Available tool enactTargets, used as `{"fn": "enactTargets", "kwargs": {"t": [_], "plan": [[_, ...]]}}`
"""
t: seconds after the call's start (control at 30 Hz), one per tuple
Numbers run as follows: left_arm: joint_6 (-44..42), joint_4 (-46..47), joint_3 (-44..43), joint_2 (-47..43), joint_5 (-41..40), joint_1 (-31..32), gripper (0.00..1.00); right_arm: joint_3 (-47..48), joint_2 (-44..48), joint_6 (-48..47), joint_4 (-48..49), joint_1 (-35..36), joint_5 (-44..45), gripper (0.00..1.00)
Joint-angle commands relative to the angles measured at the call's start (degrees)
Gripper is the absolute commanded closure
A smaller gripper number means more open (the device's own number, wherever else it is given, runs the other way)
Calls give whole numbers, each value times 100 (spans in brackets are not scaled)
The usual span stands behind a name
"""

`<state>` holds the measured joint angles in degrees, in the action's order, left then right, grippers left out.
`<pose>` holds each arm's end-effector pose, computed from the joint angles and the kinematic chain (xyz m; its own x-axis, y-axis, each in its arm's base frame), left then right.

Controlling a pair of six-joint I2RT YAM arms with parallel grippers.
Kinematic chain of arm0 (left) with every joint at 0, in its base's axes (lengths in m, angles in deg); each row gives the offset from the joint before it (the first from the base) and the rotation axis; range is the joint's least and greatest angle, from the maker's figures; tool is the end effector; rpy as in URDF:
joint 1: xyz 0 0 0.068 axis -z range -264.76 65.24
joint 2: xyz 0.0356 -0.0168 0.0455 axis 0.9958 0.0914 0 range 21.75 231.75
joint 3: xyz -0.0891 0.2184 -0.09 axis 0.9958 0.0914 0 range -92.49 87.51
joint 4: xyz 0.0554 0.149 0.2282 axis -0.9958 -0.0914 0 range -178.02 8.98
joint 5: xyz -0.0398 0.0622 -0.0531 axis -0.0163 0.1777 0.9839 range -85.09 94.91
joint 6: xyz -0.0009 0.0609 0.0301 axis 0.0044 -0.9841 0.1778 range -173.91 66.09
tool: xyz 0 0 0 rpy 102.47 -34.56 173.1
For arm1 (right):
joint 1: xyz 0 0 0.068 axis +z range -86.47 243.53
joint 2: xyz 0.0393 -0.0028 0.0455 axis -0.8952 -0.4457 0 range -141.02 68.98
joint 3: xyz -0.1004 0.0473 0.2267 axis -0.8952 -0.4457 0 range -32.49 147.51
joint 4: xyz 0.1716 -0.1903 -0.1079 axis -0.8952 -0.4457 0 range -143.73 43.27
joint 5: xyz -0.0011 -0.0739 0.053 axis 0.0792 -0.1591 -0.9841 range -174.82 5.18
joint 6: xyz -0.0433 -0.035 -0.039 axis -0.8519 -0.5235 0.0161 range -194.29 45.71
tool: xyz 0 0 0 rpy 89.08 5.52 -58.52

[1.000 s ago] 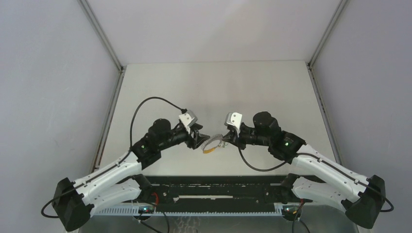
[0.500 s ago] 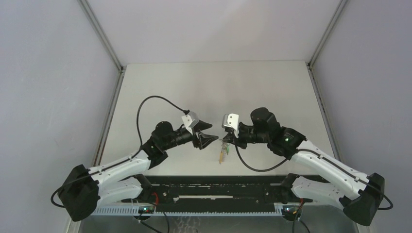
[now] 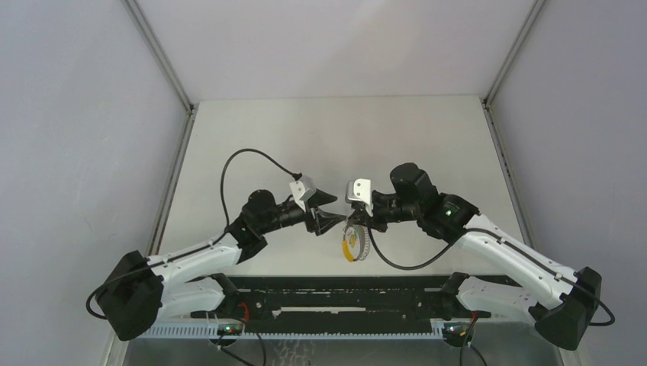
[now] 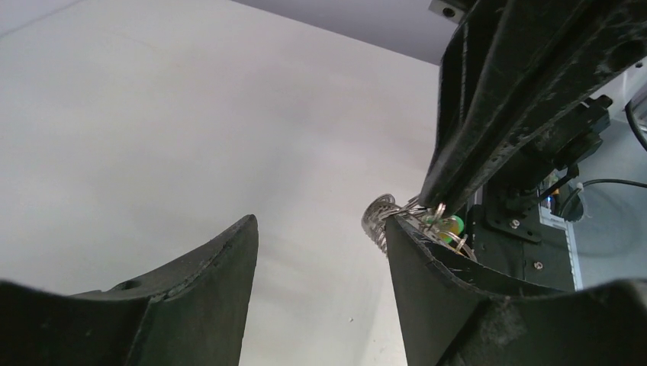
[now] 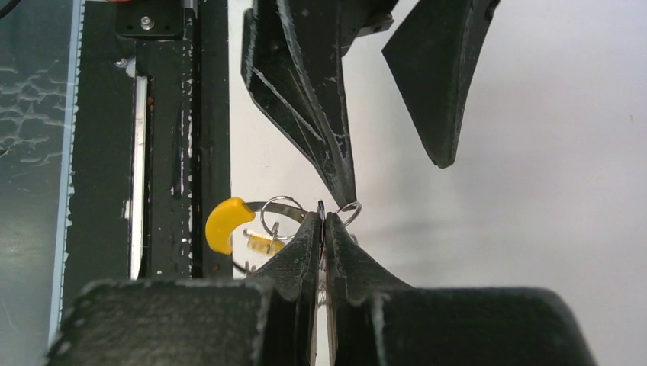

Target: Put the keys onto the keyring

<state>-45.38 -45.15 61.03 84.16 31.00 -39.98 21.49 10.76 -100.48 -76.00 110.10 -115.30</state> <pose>0.1807 -0.2132 0.2232 -0.1408 -0.0480 -0.9889 0.9342 0.3243 -0.1488 0.1582 0.2074 0.2935 0.0641 -0.4857 -0.8718 -0.9900 0.0791 -0.1168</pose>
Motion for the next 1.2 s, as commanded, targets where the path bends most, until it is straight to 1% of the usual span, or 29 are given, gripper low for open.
{"fn": "enactTargets", "kwargs": {"t": [0.0, 0.17, 0.27, 0.33, 0.4, 0.57, 0.7, 0.93, 1.03, 1.17], "plan": [[76, -19, -299, 112, -149, 24, 33, 339, 34, -186, 146, -14, -315, 100], [112, -595, -444, 95, -740, 12, 34, 400, 41, -227, 65, -25, -323, 100], [131, -875, -583, 94, -774, -12, 35, 420, 55, -247, 25, -29, -332, 100], [106, -766, -484, -11, -694, -13, 35, 422, 65, -274, -1, -40, -232, 100], [32, -421, -209, -223, -642, -19, 34, 421, 82, -298, -24, -86, -203, 100], [-247, 274, 363, -937, -163, -87, 35, 458, 71, -340, -89, -169, -239, 100], [-488, 697, 567, -1230, 695, -92, 35, 542, -17, -376, -187, -174, -298, 100], [-645, 631, 296, -914, 1407, -92, 41, 594, -47, -399, -212, -165, -384, 100], [-739, 481, 134, -741, 1551, -83, 47, 638, -82, -415, -250, -158, -437, 100], [-757, 392, -60, -564, 1680, -68, 51, 673, -127, -421, -248, -131, -425, 100]]}}
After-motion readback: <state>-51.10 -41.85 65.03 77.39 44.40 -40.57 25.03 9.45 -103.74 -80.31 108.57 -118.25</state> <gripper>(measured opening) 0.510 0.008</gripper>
